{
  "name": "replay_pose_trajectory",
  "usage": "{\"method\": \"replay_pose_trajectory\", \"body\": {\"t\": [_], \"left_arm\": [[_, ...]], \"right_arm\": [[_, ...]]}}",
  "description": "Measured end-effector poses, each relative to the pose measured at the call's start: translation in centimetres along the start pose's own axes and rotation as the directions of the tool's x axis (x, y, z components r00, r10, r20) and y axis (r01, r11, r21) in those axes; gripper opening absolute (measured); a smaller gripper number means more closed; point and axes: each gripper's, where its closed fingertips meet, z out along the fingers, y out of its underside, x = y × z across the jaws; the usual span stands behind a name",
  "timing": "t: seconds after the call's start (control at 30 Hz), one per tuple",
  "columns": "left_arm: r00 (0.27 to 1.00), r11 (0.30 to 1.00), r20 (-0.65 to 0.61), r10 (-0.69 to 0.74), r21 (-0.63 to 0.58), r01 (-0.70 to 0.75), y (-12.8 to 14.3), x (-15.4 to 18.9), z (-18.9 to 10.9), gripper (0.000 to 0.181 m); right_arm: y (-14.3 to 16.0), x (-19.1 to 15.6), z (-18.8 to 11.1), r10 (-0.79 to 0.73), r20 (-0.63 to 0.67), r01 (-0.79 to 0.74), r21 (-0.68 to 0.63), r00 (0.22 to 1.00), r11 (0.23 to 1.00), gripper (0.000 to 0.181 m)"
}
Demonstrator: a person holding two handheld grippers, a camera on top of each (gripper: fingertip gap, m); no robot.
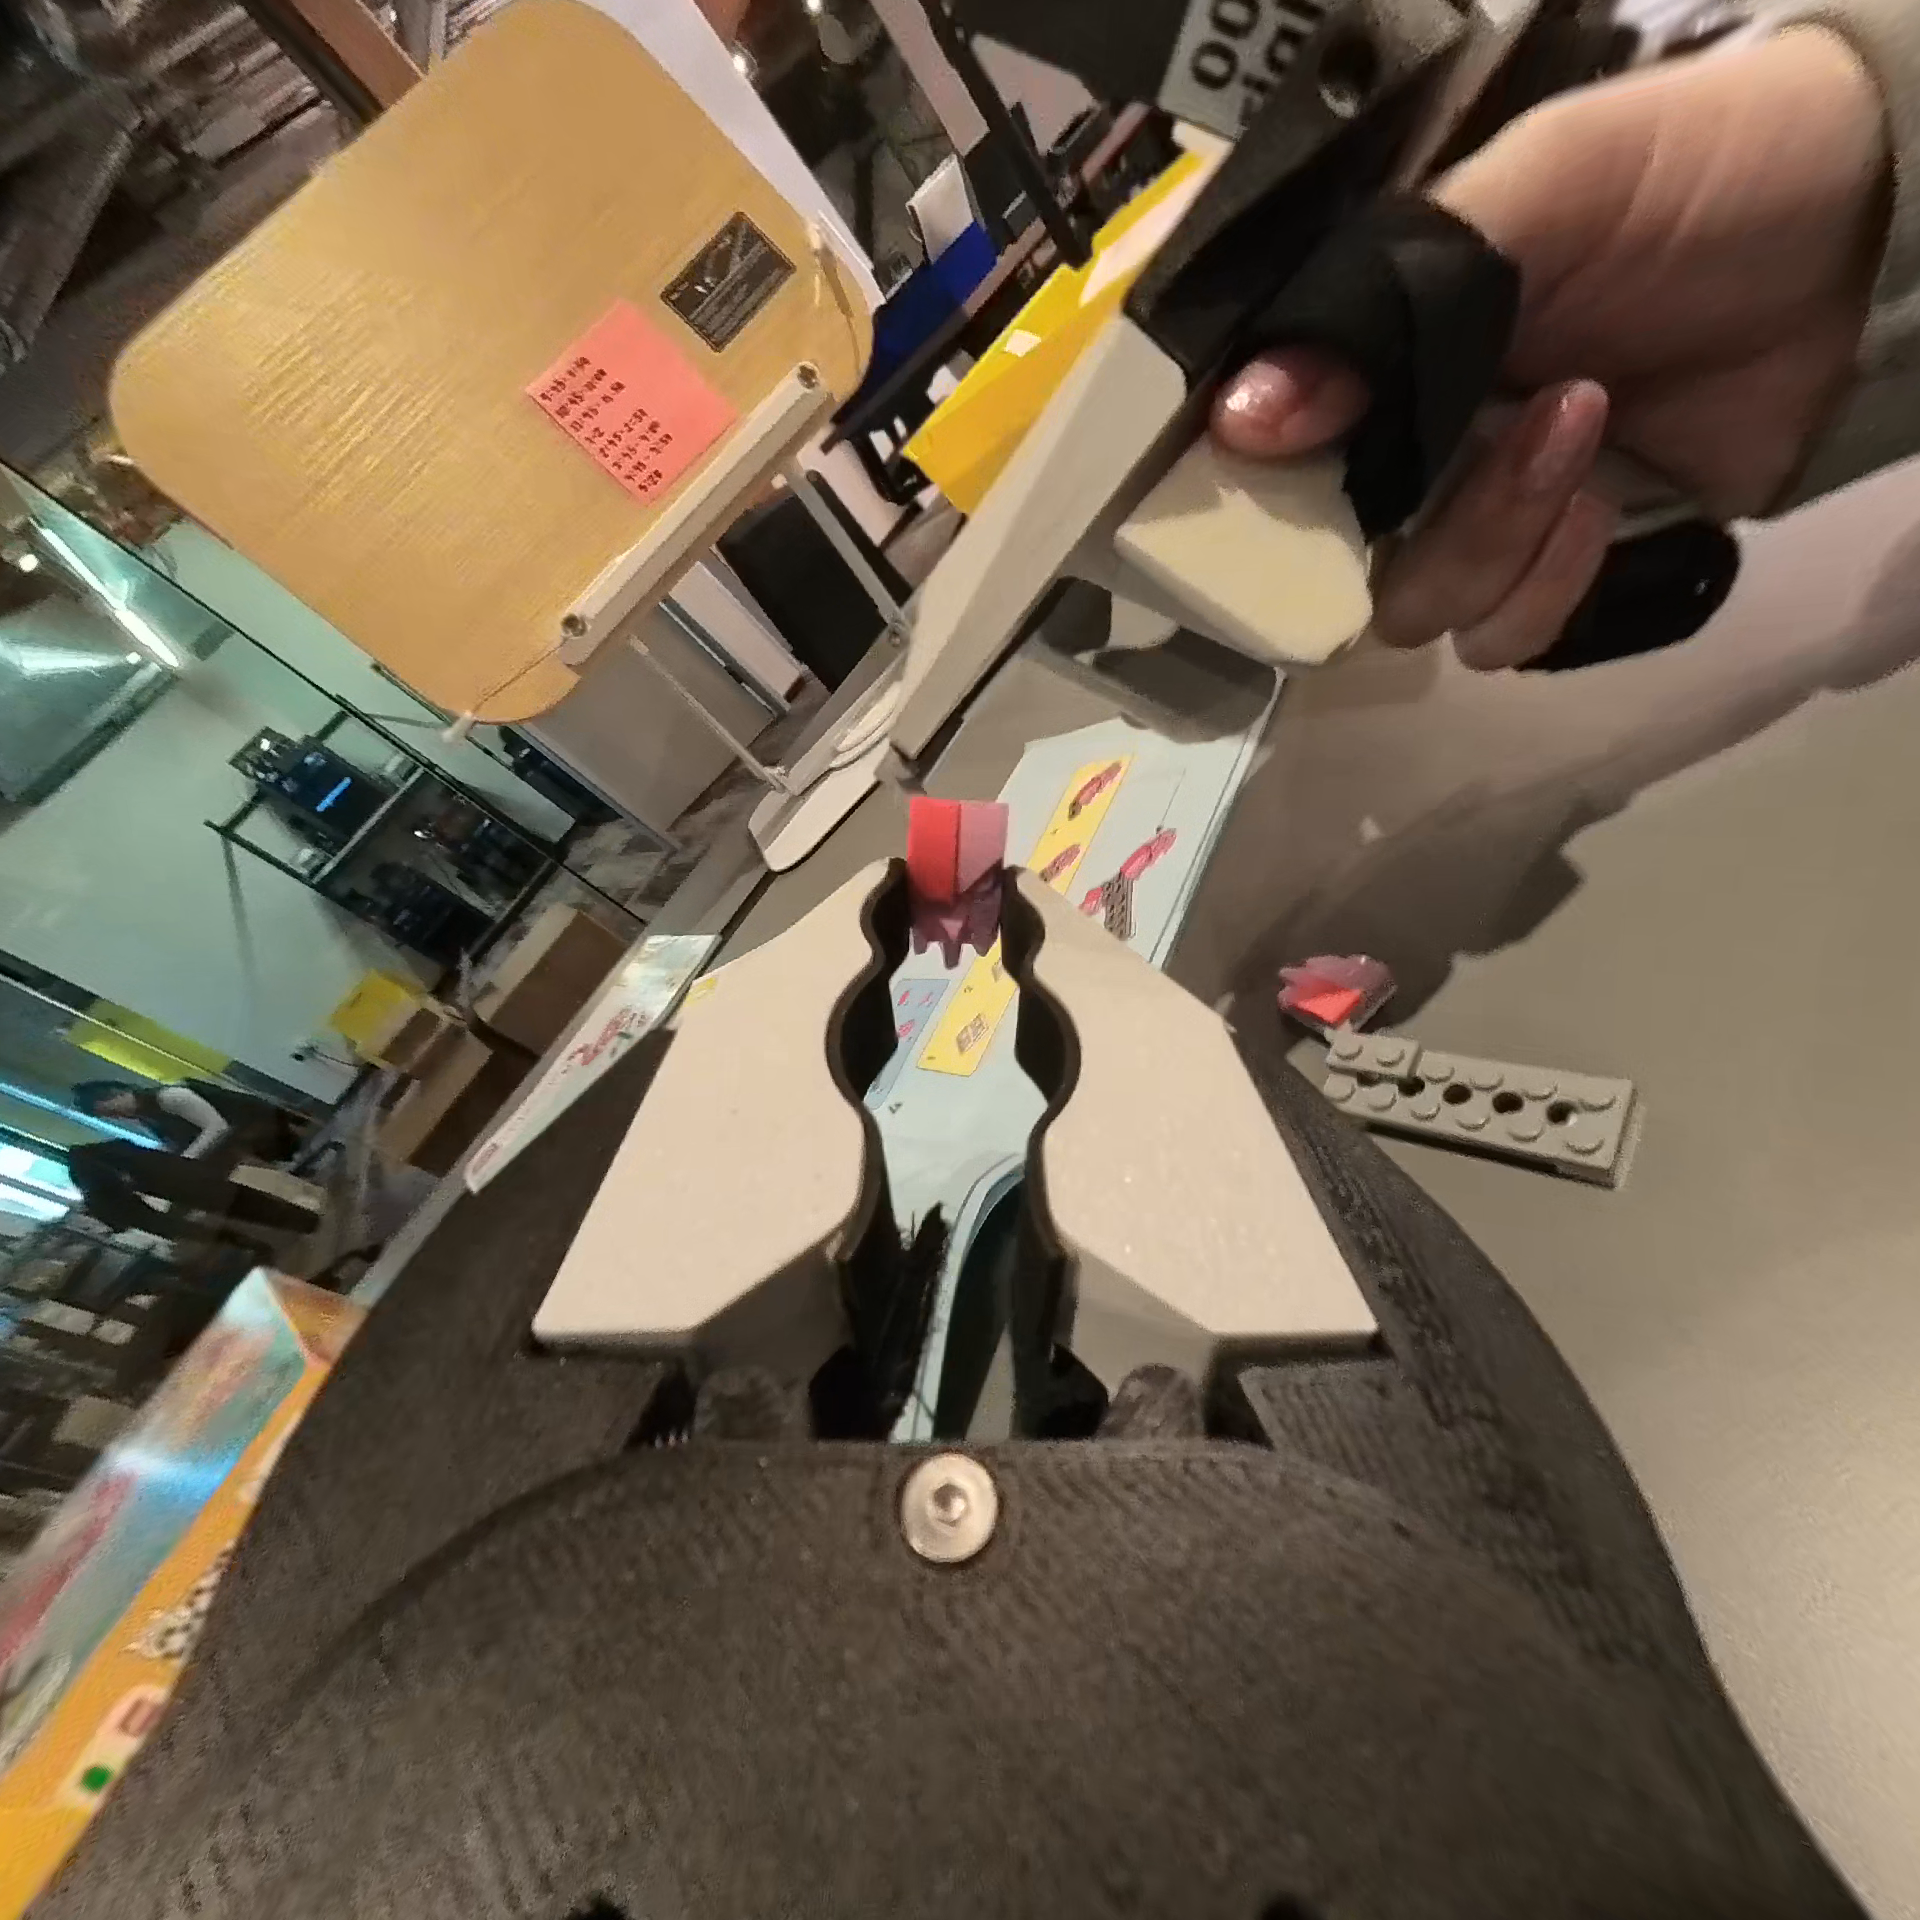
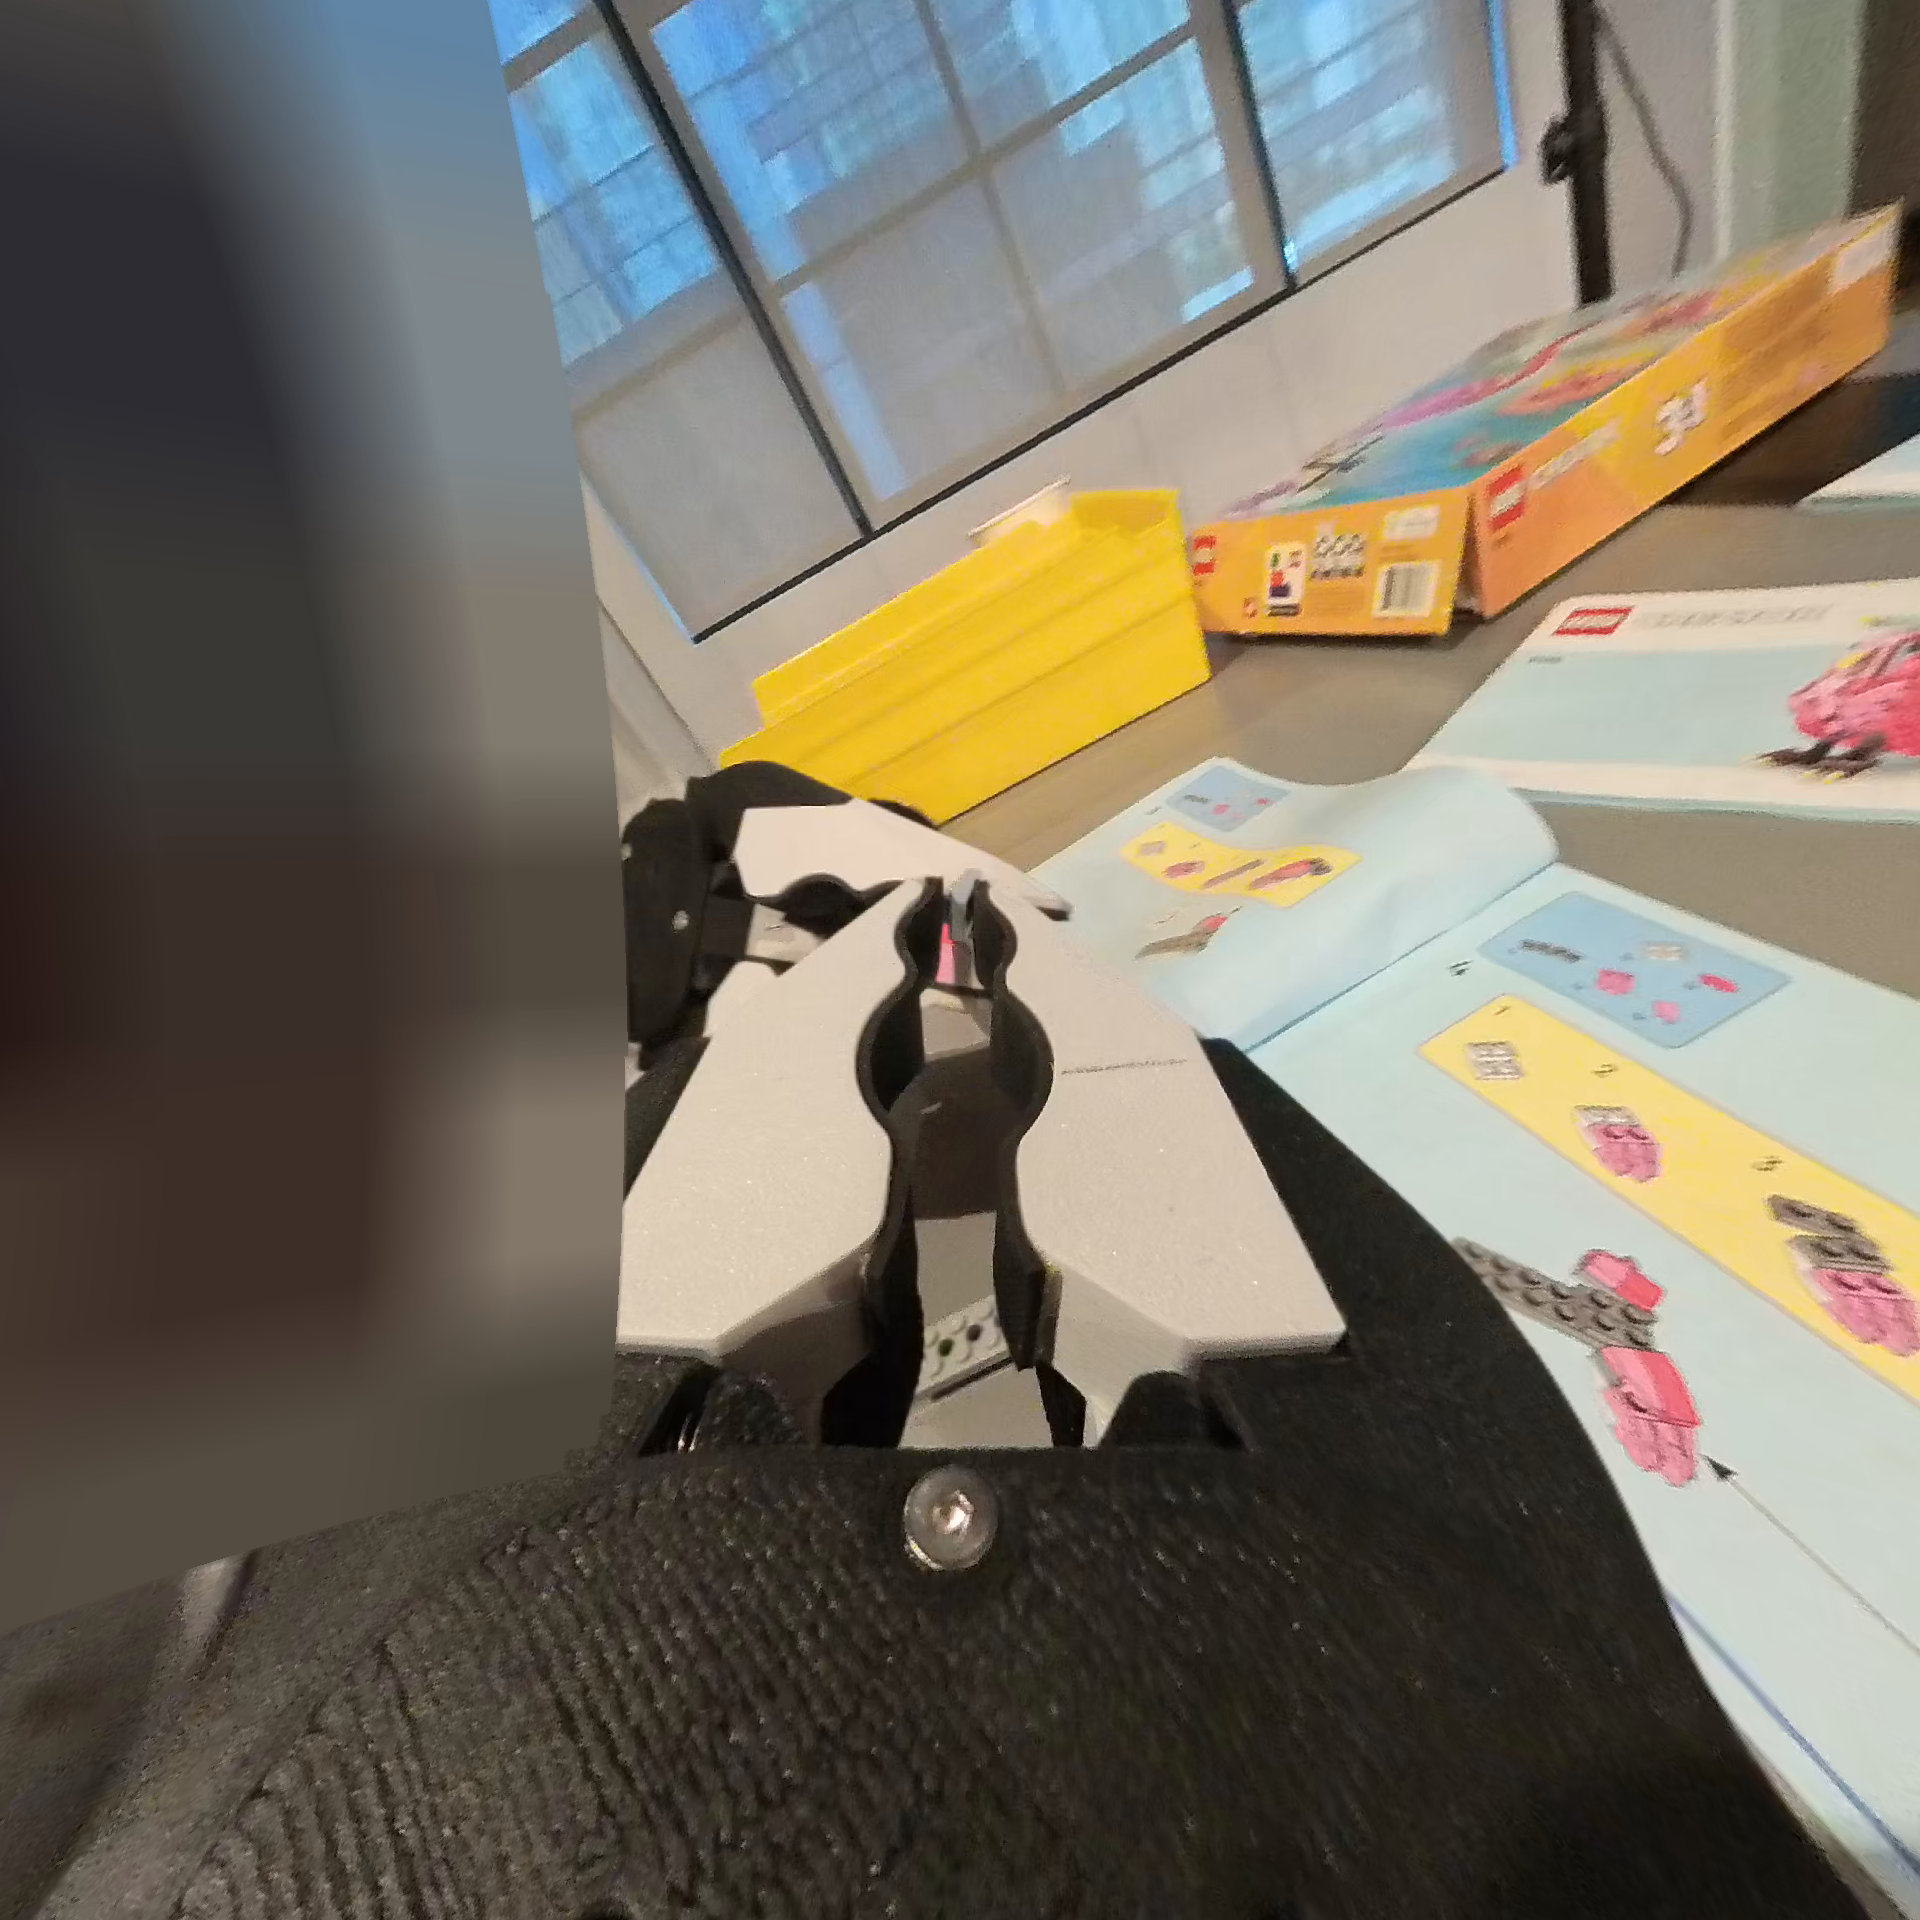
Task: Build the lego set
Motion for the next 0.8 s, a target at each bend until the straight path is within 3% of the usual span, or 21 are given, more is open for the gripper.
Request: {"method": "replay_pose_trajectory", "body": {"t": [0.13,0.33,0.67,0.8], "left_arm": [[0.993,0.993,-0.008,-0.118,0.013,0.118,-0.4,-0.2,-0.1,0.016],[0.967,0.967,-0.020,-0.256,-0.005,0.255,0.0,-0.4,0.0,0.016],[0.939,0.941,-0.045,-0.340,-0.021,0.339,0.3,-0.5,0.1,0.016],[0.951,0.951,-0.018,-0.307,-0.020,0.307,0.4,-1.0,0.0,0.016]], "right_arm": [[-0.6,0.3,0.1,-0.019,-0.035,0.021,0.060,0.999,0.998,0.003],[-0.5,0.6,0.6,0.074,-0.017,-0.072,0.124,0.997,0.990,0.004],[0.3,0.9,0.9,0.081,-0.027,-0.079,0.072,0.996,0.994,0.005],[-0.3,1.2,0.4,0.049,-0.061,-0.043,0.099,0.997,0.994,0.010]]}}
